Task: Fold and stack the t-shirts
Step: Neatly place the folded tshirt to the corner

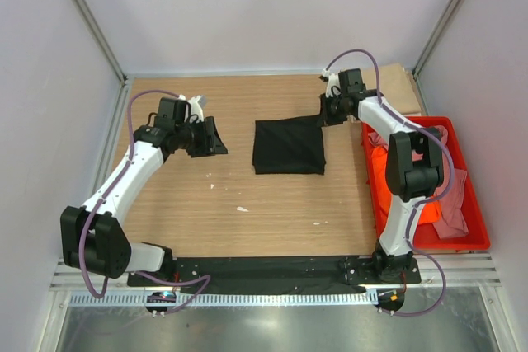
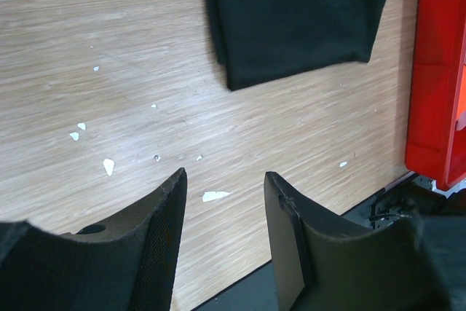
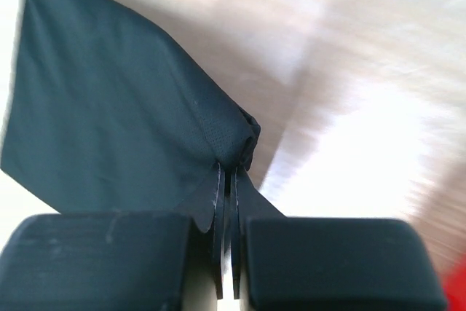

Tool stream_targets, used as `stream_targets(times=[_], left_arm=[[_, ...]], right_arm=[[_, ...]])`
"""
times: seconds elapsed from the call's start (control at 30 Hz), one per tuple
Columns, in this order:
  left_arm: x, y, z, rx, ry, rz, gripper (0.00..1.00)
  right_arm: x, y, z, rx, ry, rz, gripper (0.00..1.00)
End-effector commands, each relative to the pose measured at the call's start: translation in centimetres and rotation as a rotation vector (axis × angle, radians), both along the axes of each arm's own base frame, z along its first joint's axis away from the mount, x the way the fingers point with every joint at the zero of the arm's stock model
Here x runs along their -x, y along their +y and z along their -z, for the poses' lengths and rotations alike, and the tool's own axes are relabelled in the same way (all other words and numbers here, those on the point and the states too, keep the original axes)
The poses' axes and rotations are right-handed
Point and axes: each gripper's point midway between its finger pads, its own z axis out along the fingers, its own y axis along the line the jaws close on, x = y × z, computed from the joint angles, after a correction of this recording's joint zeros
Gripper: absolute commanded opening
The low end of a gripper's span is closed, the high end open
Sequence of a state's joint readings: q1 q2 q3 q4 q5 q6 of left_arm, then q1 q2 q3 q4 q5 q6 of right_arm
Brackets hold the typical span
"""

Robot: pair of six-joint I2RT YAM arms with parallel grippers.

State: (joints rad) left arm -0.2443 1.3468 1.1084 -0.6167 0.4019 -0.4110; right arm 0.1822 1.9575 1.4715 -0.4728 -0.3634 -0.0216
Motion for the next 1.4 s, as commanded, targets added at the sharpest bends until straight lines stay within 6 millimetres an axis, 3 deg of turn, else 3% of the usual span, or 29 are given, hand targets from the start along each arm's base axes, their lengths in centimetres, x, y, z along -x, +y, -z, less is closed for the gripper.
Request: stream_targets(times=[0.0,0.2,0.37,0.43,0.47,0.9,1.37], left_arm=[[-0.1,-0.3,-1.2,0.026,-0.046,0.014,0.48],[-0.1,-0.4,-1.4,0.031,-0.05,0.018,0.48],[-0.1,-0.4,-1.6,0.032,-0.054,0.016,0.48],[-0.1,-0.4,-1.6,0.03,-0.054,0.016,0.48],[-0.1,-0.4,-1.6,0.03,-0.055,0.016,0.48],[-0.1,-0.5,-1.7,0.033,-0.048,0.02,0.48],[-0.2,-0.5,-1.9,0.039,-0.051,0.022,0.48]], right_arm=[[-3.1,-2.5,-5.7,0.119,-0.179,0.082,0.01],[-5.2,-5.2,-8.1,0.266,-0.275,0.145,0.01],[-8.2,-6.8,-10.4,0.351,-0.399,0.195,0.01],[-9.0,-7.7,-9.9,0.411,-0.403,0.199,0.01],[-9.6,-7.8,-10.9,0.423,-0.423,0.202,0.01],[-13.4,-11.0,-13.2,0.651,-0.455,0.215,0.01],[-12.8,-14.2,-17.0,0.718,-0.482,0.272,0.01]])
